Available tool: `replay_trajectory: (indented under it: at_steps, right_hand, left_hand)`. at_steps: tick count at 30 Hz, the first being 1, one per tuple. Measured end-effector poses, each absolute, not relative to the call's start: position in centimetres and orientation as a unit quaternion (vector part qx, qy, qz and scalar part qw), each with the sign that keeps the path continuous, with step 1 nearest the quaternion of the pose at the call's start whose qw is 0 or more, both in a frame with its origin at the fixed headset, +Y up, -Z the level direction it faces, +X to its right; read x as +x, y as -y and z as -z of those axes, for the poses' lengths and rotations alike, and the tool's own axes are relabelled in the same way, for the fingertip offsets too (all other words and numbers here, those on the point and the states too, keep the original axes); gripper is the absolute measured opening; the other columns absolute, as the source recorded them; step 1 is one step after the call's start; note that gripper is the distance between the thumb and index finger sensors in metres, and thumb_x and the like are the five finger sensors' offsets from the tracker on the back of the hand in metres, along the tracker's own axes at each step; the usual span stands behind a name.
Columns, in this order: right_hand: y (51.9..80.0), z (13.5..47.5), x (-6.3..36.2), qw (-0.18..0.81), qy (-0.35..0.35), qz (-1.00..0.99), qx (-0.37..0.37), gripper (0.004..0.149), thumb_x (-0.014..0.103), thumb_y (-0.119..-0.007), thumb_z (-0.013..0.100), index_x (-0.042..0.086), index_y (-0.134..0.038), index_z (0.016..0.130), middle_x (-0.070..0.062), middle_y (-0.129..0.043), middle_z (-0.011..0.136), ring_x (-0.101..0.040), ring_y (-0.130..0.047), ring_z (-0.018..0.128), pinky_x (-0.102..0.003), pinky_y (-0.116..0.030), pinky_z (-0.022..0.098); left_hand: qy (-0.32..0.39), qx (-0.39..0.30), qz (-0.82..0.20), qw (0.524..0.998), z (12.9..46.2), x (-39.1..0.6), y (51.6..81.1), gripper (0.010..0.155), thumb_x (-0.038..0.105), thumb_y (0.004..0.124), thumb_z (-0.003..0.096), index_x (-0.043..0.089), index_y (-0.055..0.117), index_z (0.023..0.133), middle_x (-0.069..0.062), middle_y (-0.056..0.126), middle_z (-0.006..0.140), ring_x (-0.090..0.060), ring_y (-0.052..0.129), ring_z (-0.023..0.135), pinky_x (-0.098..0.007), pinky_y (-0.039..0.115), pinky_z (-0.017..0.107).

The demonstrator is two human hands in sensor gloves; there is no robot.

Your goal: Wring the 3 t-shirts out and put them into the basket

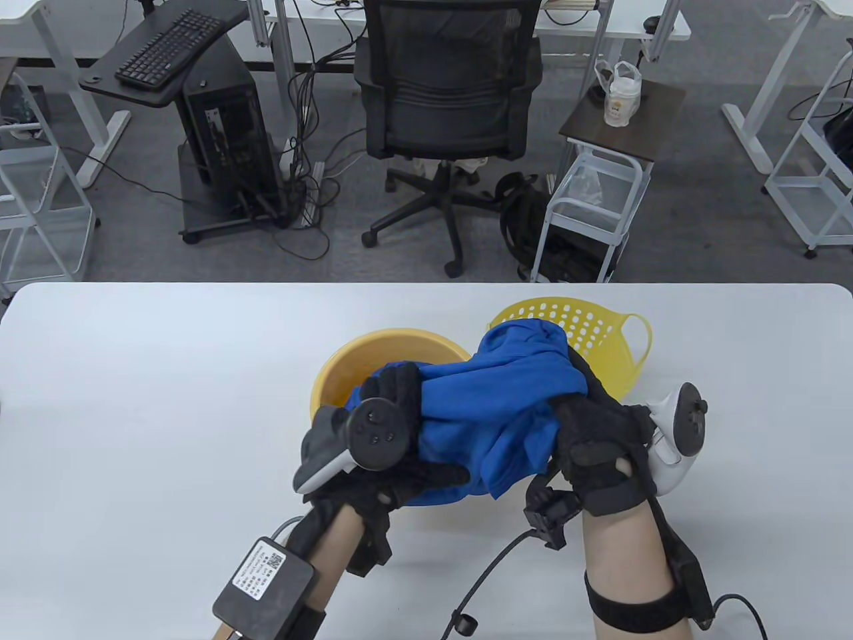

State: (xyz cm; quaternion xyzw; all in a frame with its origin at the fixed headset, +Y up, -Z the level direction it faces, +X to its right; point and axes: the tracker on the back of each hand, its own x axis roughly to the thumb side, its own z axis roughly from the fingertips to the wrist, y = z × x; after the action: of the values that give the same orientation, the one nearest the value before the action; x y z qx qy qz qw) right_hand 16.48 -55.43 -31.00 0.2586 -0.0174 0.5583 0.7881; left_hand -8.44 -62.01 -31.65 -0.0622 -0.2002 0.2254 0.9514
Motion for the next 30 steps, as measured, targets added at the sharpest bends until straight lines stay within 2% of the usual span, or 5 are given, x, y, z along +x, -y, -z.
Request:
replay_trajectory:
  at_steps: [5,10,16,22,30]
  right_hand:
    - [55.3,30.0,14.3,0.803,-0.002,-0.516,0.299,0.053,0.032,-0.070,0.067,0.004,-0.061,0.111,-0.038,-0.058,0.112,-0.079,-0.063,0.082,-0.086,-0.062,0.046]
    - [54.7,29.8,14.2,0.780,0.031,-0.529,0.333,0.053,0.030,-0.071,0.066,0.002,-0.061,0.110,-0.039,-0.058,0.111,-0.079,-0.064,0.082,-0.085,-0.061,0.049]
    - [53.9,30.6,16.9,0.587,0.163,-0.745,0.273,0.049,0.024,-0.077,0.064,0.001,-0.070,0.107,-0.037,-0.068,0.108,-0.072,-0.076,0.081,-0.082,-0.064,0.052]
    - [56.8,33.4,14.1,0.436,0.040,-0.866,0.242,0.085,0.036,-0.086,0.063,-0.005,-0.035,0.117,-0.043,-0.042,0.116,-0.078,-0.047,0.095,-0.091,-0.036,0.054]
    - [58.6,32.8,8.8,0.367,-0.084,-0.870,0.319,0.116,0.048,-0.095,0.054,-0.009,-0.014,0.113,-0.046,-0.024,0.116,-0.084,-0.034,0.093,-0.094,-0.037,0.048]
  left_hand:
    - [0.200,-0.091,-0.390,0.894,34.0,-6.9,64.4,0.123,0.072,0.090,0.0408,0.024,0.002,0.113,-0.030,0.020,0.123,-0.064,0.035,0.106,-0.076,0.048,0.072]
    - [0.182,-0.072,-0.536,0.821,35.5,-8.8,66.1,0.066,0.064,0.073,0.0569,0.033,0.054,0.113,-0.018,0.072,0.114,-0.047,0.079,0.096,-0.061,0.074,0.065]
    - [0.129,-0.011,-0.696,0.707,35.6,-16.6,65.4,0.063,0.058,0.068,0.0615,0.023,0.051,0.112,-0.019,0.083,0.103,-0.039,0.097,0.077,-0.046,0.090,0.050]
    - [0.118,-0.032,-0.788,0.603,33.5,-20.3,63.4,0.066,0.057,0.059,0.0661,0.020,0.036,0.116,-0.021,0.070,0.110,-0.040,0.089,0.086,-0.047,0.085,0.058]
    - [0.117,0.016,-0.716,0.688,31.9,-19.5,61.5,0.068,0.057,0.055,0.0672,0.019,0.028,0.117,-0.023,0.060,0.115,-0.044,0.080,0.092,-0.050,0.080,0.063]
